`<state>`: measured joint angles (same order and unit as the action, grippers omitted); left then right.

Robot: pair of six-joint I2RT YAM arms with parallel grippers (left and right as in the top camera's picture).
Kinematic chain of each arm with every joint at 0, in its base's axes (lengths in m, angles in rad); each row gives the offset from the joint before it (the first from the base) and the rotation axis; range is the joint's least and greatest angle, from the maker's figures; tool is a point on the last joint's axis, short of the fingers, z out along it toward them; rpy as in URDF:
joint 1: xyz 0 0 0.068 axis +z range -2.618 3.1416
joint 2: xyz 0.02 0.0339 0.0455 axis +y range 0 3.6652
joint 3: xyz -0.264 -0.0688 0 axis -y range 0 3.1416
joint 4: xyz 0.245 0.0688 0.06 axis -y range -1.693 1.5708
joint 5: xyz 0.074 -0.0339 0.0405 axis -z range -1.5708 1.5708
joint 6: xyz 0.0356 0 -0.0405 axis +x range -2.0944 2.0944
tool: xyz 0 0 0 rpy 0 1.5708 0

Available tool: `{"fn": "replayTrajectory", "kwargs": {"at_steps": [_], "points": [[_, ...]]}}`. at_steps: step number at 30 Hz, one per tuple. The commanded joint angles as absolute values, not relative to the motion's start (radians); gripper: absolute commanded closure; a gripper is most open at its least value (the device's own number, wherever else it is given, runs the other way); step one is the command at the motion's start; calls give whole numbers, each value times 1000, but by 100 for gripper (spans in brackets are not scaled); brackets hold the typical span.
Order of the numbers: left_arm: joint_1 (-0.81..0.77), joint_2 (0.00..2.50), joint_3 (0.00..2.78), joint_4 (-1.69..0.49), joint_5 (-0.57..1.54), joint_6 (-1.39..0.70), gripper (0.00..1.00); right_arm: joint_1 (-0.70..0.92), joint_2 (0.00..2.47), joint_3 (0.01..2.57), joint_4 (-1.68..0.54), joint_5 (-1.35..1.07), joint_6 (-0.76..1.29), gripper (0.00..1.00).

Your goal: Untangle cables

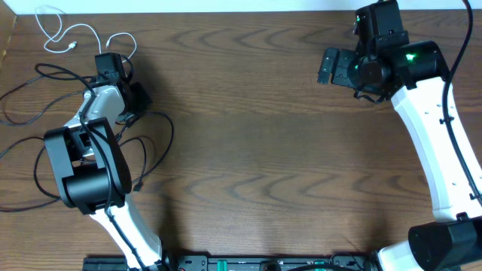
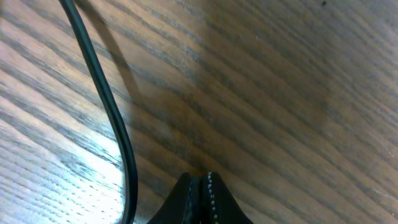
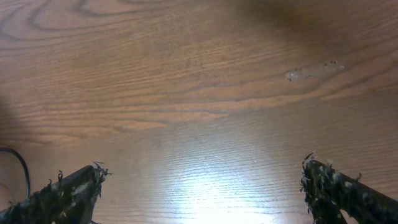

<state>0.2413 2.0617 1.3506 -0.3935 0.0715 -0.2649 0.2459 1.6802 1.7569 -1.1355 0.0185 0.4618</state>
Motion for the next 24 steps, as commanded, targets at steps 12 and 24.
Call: {"fn": "replayTrajectory", "kwargs": {"at_steps": [12, 24], "points": [[244, 2068, 1344, -675, 55, -276, 93, 250, 1685, 1763, -1138, 19, 447, 1], [244, 2043, 1344, -876, 30, -369, 93, 250, 1685, 1763, -1153, 19, 447, 1]]}}
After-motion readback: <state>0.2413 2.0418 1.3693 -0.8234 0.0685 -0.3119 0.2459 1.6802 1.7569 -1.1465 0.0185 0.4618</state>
